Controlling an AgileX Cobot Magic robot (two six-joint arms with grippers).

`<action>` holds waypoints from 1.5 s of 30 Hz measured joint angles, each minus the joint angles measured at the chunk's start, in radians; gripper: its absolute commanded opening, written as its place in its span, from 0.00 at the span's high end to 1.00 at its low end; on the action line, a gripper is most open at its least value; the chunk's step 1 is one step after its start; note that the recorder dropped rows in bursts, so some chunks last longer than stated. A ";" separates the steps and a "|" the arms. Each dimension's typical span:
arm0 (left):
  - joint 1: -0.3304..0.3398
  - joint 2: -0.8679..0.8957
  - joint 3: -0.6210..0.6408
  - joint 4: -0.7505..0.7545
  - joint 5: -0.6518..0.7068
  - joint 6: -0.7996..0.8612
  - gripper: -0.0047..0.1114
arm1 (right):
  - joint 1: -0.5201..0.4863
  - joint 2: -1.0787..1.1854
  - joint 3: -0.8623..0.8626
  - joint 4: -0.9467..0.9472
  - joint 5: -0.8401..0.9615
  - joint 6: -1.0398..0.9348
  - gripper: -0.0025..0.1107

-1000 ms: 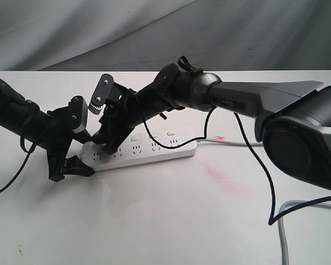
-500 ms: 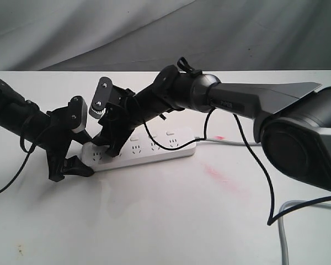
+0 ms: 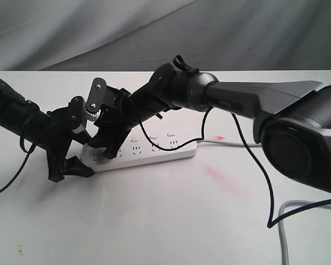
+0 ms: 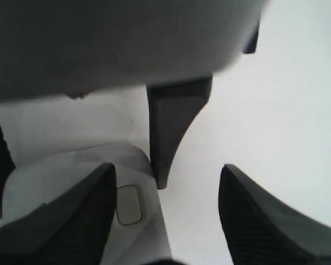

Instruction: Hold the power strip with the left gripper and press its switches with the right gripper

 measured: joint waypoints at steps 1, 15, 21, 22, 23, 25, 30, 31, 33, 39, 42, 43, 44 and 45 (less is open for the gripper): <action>0.000 0.000 0.000 0.000 0.000 0.000 0.55 | 0.000 -0.007 0.000 -0.009 0.005 0.000 0.52; 0.000 0.000 0.000 0.000 0.000 0.002 0.55 | -0.060 -0.047 0.002 -0.106 0.076 0.079 0.52; 0.000 0.000 0.000 0.000 0.000 0.004 0.55 | -0.064 -0.047 0.002 -0.126 0.076 0.081 0.52; 0.000 0.000 0.000 0.000 0.000 0.004 0.55 | -0.064 -0.047 0.002 -0.129 0.076 0.081 0.52; 0.000 0.000 0.000 0.000 0.000 0.004 0.55 | -0.064 -0.047 0.002 -0.131 0.076 0.081 0.52; 0.000 0.000 0.000 0.000 0.000 0.004 0.55 | -0.064 -0.047 0.002 -0.133 0.076 0.081 0.52; 0.000 0.000 0.000 0.000 0.000 0.004 0.55 | -0.064 -0.030 0.002 -0.135 0.076 0.081 0.52; 0.000 0.000 0.000 0.000 0.000 0.004 0.55 | -0.064 -0.028 0.002 -0.137 0.076 0.081 0.52; 0.000 0.000 0.000 0.000 0.000 0.004 0.55 | -0.064 -0.025 0.002 -0.137 0.076 0.081 0.52; 0.000 0.000 0.000 0.000 0.000 0.004 0.55 | -0.064 -0.025 0.002 -0.148 0.074 0.081 0.52; 0.000 0.000 0.000 0.000 0.000 0.004 0.55 | -0.064 -0.025 0.002 -0.152 0.073 0.083 0.52; 0.000 0.000 0.000 0.000 0.000 0.004 0.55 | -0.064 -0.024 0.002 -0.152 0.073 0.083 0.52; 0.000 0.000 0.000 0.000 0.000 0.004 0.55 | -0.064 -0.021 0.004 -0.152 0.069 0.083 0.52; 0.000 0.000 0.000 0.000 0.000 0.004 0.55 | -0.064 -0.021 0.009 -0.150 0.066 0.083 0.52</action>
